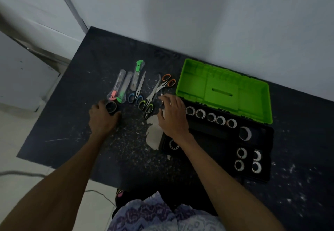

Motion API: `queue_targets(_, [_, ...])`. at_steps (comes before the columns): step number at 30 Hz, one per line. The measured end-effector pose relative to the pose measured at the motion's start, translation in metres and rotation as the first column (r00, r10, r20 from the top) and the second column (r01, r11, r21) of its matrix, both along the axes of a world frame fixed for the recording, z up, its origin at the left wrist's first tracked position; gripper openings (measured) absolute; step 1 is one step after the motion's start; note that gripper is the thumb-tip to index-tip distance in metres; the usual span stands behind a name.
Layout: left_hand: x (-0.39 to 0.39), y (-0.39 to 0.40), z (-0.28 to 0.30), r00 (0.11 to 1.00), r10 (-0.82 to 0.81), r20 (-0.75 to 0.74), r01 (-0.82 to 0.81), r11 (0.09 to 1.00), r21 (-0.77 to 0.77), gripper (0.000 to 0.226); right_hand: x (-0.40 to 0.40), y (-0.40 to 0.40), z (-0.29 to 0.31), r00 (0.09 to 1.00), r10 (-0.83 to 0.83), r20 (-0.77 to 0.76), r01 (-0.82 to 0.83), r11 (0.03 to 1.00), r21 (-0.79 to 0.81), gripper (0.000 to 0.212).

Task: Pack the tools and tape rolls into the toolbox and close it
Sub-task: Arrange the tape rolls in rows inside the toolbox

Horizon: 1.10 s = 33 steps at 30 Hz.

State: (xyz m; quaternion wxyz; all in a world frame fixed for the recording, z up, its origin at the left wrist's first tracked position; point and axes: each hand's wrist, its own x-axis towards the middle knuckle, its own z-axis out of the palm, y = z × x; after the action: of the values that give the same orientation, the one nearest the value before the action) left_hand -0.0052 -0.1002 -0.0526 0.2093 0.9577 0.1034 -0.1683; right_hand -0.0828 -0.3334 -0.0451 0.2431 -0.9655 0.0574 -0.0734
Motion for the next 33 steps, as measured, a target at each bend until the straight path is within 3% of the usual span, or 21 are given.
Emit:
queue_targets(6, [-0.006, -0.021, 0.005, 0.998, 0.034, 0.055, -0.035, 0.999, 0.018, 0.061, 0.001, -0.001, 0.001, 1.0, -0.011, -0.011, 0.011, 1.0, 0.008, 0.037])
queue_targets(11, [-0.034, -0.055, 0.027, 0.973, 0.123, 0.196, -0.066, 0.959, -0.276, 0.051, 0.0, -0.006, 0.008, 0.999, 0.037, 0.003, -0.037, 0.988, 0.147, 0.04])
queue_targets(13, [-0.04, -0.074, 0.04, 0.976, 0.194, 0.104, -0.113, 0.848, -0.518, 0.044, -0.001, -0.01, 0.016, 0.998, 0.059, 0.016, -0.061, 0.952, 0.3, 0.043])
queue_targets(15, [-0.047, -0.092, 0.053, 0.987, 0.158, -0.034, -0.135, 0.692, -0.709, 0.035, -0.012, -0.016, 0.027, 0.997, 0.068, 0.025, -0.072, 0.896, 0.438, 0.047])
queue_targets(19, [-0.061, -0.123, 0.071, 0.99, -0.057, -0.126, -0.071, 0.568, -0.82, 0.034, -0.037, -0.032, 0.047, 0.995, 0.065, 0.069, -0.091, 0.862, 0.499, 0.056])
queue_targets(24, [-0.086, -0.16, 0.075, 0.947, -0.26, -0.189, -0.027, 0.521, -0.853, 0.051, -0.079, -0.063, 0.056, 0.991, -0.076, 0.105, 0.011, 0.856, 0.517, 0.053])
queue_targets(27, [-0.104, -0.184, 0.074, 0.925, -0.369, -0.087, 0.133, 0.53, -0.837, 0.038, -0.106, -0.088, 0.057, 0.975, -0.192, 0.111, 0.11, 0.853, 0.51, 0.05])
queue_targets(29, [-0.116, -0.195, 0.067, 0.888, -0.447, 0.11, 0.38, 0.575, -0.725, 0.026, -0.125, -0.107, 0.055, 0.954, -0.277, 0.117, 0.185, 0.847, 0.498, 0.048])
queue_targets(31, [-0.13, -0.208, 0.057, 0.759, -0.592, 0.27, 0.633, 0.574, -0.519, 0.034, -0.151, -0.133, 0.052, 0.914, -0.384, 0.129, 0.289, 0.841, 0.457, 0.047])
queue_targets(33, [-0.14, -0.21, 0.042, 0.626, -0.713, 0.316, 0.777, 0.533, -0.335, 0.045, -0.172, -0.156, 0.047, 0.869, -0.481, 0.111, 0.402, 0.819, 0.409, 0.048])
